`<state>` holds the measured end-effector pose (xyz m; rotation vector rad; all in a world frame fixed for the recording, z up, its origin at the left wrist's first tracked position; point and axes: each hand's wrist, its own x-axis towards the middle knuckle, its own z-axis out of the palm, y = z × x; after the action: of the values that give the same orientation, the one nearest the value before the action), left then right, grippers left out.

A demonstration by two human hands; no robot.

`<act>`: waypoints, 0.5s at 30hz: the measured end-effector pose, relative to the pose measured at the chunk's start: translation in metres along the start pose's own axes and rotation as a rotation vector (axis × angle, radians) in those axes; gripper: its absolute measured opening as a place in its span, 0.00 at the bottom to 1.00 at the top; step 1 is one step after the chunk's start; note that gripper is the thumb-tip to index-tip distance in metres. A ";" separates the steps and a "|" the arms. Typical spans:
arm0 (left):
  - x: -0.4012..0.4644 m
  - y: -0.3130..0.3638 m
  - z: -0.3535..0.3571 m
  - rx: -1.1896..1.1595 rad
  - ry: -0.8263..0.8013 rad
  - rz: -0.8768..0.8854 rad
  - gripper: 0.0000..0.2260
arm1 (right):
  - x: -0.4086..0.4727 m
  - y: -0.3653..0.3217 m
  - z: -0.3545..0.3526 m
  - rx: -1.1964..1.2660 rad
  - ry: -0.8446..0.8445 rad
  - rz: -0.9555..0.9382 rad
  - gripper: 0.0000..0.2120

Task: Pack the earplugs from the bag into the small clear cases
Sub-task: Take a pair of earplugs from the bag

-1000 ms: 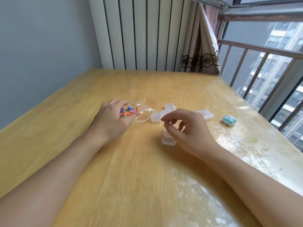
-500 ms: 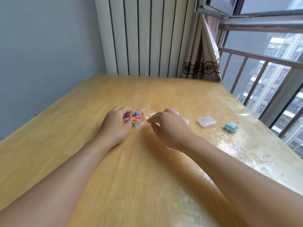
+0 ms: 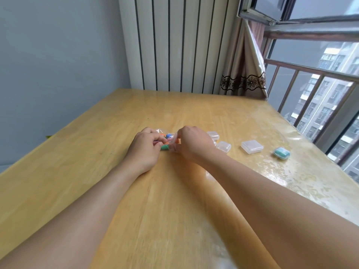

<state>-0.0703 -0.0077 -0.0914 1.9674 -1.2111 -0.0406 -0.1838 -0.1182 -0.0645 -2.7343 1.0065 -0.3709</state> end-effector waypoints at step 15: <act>-0.001 0.002 -0.001 -0.026 0.027 -0.049 0.05 | 0.002 0.009 -0.008 0.190 -0.016 -0.034 0.12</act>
<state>-0.0723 -0.0070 -0.0898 1.9689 -1.1397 -0.0551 -0.1903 -0.1266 -0.0595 -2.5826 0.8742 -0.4264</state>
